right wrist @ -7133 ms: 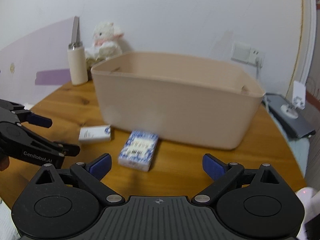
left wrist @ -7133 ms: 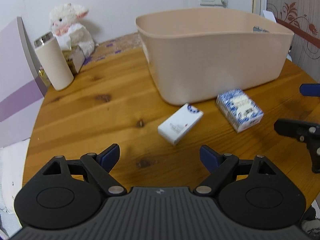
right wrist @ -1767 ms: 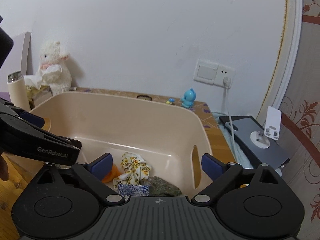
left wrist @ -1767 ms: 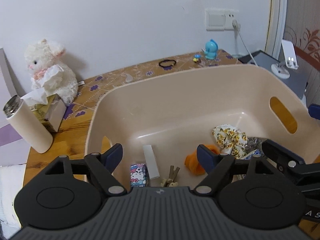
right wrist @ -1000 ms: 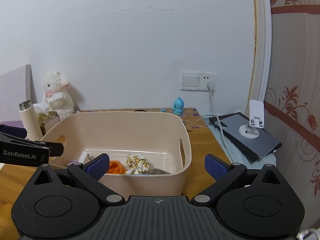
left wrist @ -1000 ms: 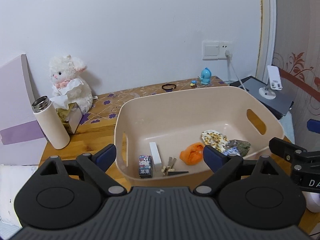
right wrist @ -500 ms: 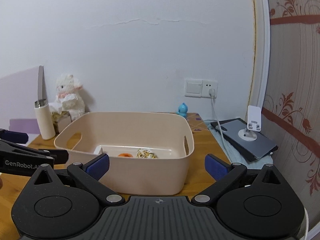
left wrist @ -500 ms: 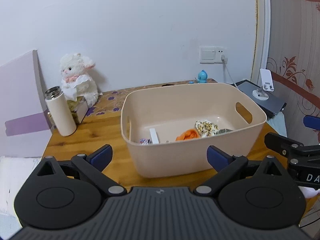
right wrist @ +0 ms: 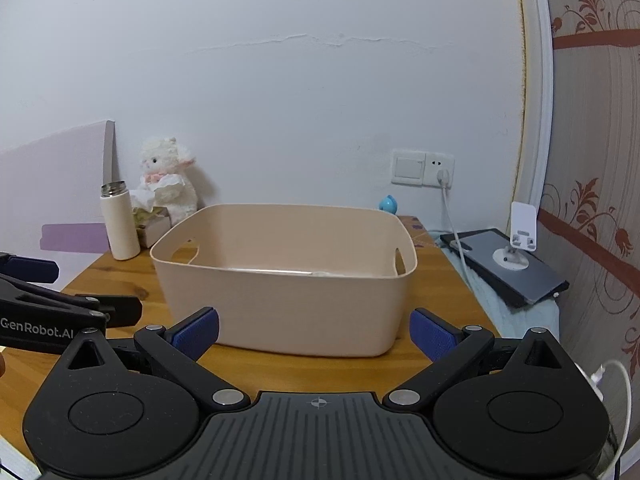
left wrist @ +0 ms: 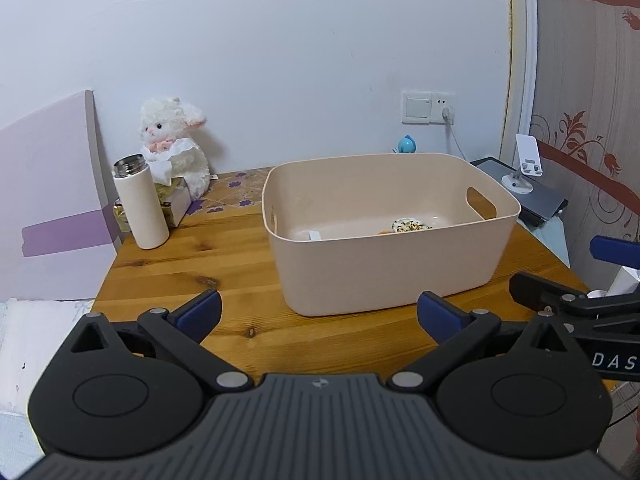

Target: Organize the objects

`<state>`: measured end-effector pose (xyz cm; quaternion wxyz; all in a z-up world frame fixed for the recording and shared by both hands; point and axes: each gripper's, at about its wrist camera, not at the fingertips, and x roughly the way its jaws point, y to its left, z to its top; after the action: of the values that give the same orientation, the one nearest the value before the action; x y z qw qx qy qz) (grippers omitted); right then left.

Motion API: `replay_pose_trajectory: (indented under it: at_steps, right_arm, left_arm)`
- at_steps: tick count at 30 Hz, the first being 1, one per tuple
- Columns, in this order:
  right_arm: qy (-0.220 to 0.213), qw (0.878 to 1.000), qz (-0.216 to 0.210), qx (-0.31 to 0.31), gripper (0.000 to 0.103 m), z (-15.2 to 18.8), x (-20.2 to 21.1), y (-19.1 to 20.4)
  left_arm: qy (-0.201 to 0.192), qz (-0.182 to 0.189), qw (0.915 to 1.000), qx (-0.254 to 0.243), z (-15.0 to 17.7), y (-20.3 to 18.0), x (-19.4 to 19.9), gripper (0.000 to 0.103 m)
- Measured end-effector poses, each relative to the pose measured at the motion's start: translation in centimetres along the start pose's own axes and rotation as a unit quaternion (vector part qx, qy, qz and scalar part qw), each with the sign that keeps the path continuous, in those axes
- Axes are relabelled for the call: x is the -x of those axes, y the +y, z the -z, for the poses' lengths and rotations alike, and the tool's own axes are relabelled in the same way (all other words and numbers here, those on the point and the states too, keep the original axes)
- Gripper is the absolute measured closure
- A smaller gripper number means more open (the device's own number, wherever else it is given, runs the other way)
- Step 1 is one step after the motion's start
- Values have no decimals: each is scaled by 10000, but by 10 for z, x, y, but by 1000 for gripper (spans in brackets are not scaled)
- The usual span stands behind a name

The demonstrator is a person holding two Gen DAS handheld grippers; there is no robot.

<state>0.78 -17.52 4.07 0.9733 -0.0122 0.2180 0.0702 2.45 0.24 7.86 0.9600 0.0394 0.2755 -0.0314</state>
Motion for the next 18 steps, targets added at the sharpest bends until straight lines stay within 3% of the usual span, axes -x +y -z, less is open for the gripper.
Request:
replay_pose_trajectory:
  at_steps: [18]
  right_arm:
    - [-72, 9999, 80, -124, 0, 24, 50, -1]
  left_arm:
    - [9, 60, 9998, 183, 39, 9, 40, 0]
